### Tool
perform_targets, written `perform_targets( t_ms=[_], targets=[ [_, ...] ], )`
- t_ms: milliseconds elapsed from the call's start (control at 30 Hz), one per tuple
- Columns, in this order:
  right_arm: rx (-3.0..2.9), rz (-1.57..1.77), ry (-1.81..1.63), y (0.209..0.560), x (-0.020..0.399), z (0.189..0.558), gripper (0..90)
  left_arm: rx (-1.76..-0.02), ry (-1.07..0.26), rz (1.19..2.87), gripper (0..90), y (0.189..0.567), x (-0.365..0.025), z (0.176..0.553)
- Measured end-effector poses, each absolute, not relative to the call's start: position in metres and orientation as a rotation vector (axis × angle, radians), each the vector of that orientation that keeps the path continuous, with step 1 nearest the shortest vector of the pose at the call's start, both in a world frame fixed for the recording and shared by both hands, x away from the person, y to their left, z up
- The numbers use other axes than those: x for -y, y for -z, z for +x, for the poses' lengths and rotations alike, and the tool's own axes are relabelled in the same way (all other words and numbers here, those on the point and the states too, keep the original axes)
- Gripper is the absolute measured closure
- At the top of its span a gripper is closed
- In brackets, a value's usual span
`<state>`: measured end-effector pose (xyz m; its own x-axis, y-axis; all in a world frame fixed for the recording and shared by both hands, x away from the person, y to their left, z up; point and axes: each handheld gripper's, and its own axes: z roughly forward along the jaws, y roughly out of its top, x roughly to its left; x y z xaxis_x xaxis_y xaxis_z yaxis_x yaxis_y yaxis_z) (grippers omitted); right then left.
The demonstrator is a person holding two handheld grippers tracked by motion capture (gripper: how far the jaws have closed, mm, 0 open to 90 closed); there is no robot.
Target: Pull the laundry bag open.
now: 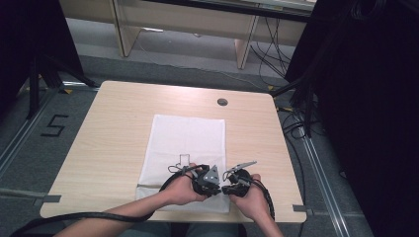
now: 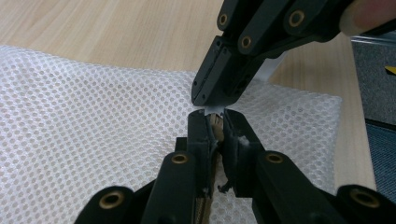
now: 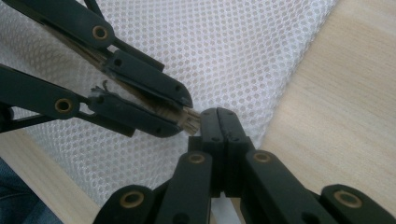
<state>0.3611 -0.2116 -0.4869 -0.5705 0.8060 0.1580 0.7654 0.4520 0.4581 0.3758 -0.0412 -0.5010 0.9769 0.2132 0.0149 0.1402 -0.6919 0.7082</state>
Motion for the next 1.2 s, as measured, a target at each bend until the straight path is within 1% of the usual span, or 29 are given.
perform_targets(
  t_ms=[700, 767, 800, 933, 1200],
  targets=[
    [-2.608, 1.444, -0.774, 0.4877, 0.2137, 0.3605, 90.0, -0.24, -0.121, 2.351, 81.4, 0.4989, 0.0396, 0.3731],
    [-2.608, 1.426, -0.784, 0.4884, 0.2141, 0.3613, 90.0, -0.229, -0.124, 2.357, 81.4, 0.4969, 0.0386, 0.3726],
    [-2.609, 1.425, -0.783, 0.4883, 0.2139, 0.3615, 90.0, -0.21, -0.146, 2.366, 81.4, 0.4955, 0.0391, 0.3719],
    [-2.606, 1.428, -0.775, 0.488, 0.2132, 0.3608, 90.0, -0.237, -0.121, 2.354, 81.4, 0.4972, 0.0379, 0.3728],
    [-2.613, 1.42, -0.785, 0.4883, 0.2138, 0.3608, 90.0, -0.216, -0.122, 2.357, 81.4, 0.4973, 0.0361, 0.3735]
  ],
)
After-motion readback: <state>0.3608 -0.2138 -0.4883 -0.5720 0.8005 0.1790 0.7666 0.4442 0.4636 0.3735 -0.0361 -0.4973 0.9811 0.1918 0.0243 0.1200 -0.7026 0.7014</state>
